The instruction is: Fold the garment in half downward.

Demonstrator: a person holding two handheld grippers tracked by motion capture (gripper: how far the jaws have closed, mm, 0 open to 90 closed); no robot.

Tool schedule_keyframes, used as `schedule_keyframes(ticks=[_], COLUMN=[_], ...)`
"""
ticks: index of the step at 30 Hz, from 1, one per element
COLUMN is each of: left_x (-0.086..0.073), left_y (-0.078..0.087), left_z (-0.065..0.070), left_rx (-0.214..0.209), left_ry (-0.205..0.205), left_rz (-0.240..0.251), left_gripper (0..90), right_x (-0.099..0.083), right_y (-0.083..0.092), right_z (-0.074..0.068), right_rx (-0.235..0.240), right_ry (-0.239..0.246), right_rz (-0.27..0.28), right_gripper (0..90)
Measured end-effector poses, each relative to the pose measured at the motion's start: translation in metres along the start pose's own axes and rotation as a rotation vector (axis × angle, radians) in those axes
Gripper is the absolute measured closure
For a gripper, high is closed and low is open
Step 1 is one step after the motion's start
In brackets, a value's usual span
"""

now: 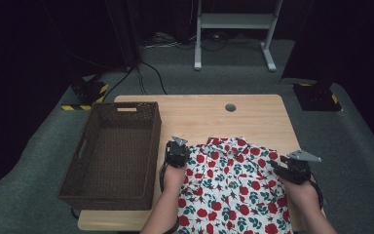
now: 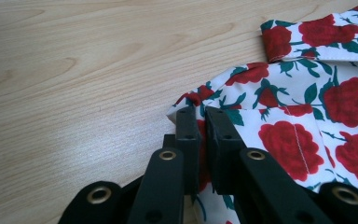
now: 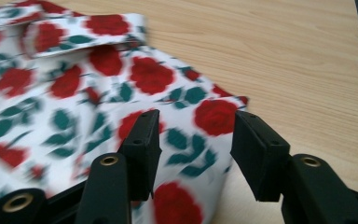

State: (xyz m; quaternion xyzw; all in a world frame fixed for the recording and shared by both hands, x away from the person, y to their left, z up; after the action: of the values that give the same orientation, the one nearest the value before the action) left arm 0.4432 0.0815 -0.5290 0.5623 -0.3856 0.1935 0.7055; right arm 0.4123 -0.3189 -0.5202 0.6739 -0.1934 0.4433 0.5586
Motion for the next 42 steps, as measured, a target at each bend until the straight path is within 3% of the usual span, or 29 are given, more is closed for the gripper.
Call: schedule_keyframes(ticks=[7,15,19,22,30,36,42], left_x=[0.003,0.002,0.0,0.001,0.015,0.036,0.065], left_y=[-0.001,-0.004,-0.006,-0.007,-0.004,0.003,0.015], left_z=[0.0,-0.002,-0.003,-0.003,-0.005,-0.005,-0.01], left_rx=[-0.001,0.0,-0.008,-0.008,0.004,-0.002,-0.015], left_ry=[-0.007,-0.003,-0.002,0.005,-0.005,-0.012,0.007], left_rz=[0.004,-0.004,-0.012,-0.011,0.026,0.085,0.171], left_gripper=[84.0,84.0,84.5,84.9,85.1,85.2,85.4], right_x=[0.006,0.006,0.01,0.012,0.022,0.047,0.079], right_y=[-0.024,-0.039,-0.04,-0.04,-0.039,-0.032,-0.021], right_z=[0.019,0.027,0.02,0.017,0.017,0.016,0.017], right_rx=[-0.013,-0.026,-0.014,0.011,-0.017,-0.051,-0.078], right_ry=[-0.084,-0.123,-0.057,-0.05,-0.019,0.023,0.043], right_rz=[-0.048,-0.1,-0.133,-0.142,-0.102,-0.051,0.032], right_gripper=[49.3,51.4,70.0,84.3,87.4,87.2,87.0])
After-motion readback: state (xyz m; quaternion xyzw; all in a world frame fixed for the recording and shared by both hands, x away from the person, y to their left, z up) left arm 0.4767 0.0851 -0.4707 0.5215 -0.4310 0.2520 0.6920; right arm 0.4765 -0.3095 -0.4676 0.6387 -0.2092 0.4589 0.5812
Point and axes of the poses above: each handheld gripper's, and its own axes: y roughly backward along the jaws, x roughly out of its top, z roughly to its right, the point moved 1 cm from there along -y, roughly forward along the jaws, and after that the axes turned 3 degrees about z, right-handed, at the moved point
